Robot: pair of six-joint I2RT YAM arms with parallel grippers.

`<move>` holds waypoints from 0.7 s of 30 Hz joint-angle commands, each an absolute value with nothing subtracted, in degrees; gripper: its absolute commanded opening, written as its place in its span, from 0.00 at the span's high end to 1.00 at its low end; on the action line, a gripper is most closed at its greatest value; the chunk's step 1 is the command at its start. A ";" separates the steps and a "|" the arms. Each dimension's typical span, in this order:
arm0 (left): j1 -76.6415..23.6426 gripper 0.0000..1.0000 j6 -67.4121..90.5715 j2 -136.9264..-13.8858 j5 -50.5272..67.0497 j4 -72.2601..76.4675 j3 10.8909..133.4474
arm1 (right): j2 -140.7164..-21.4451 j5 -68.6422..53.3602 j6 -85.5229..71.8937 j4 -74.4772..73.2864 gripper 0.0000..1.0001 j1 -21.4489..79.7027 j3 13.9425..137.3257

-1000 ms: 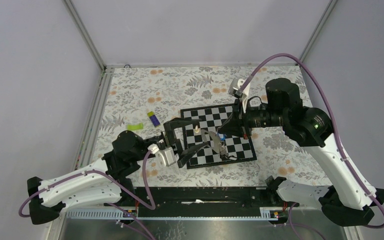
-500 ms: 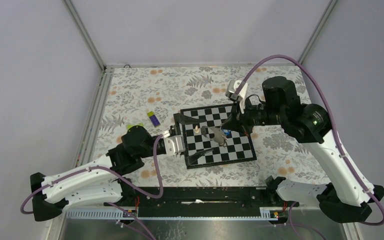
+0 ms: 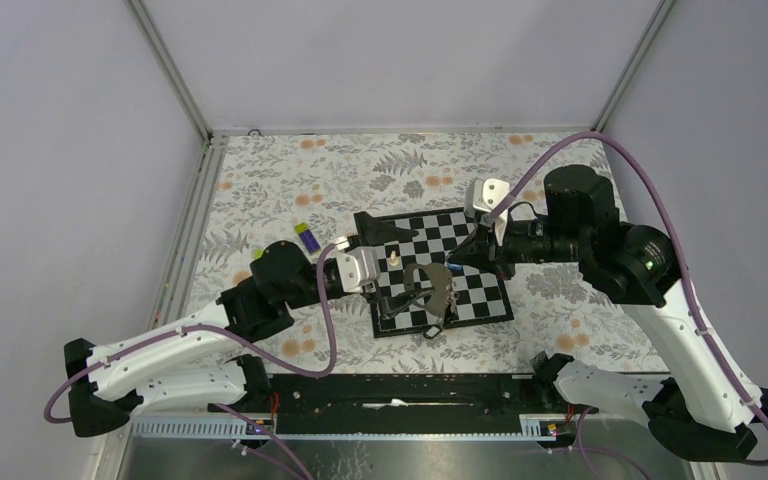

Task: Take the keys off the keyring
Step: Adjust the keyring.

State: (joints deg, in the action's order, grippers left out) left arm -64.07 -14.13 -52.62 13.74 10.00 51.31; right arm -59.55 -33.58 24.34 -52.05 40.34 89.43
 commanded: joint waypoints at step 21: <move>-64.16 0.13 -13.18 -58.40 22.53 18.59 54.78 | -58.23 -41.81 27.38 -47.81 1.00 40.28 88.41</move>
State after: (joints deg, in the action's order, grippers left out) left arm -64.07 -12.67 -58.37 20.51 14.44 51.42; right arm -59.00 -39.16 26.81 -50.35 40.34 88.49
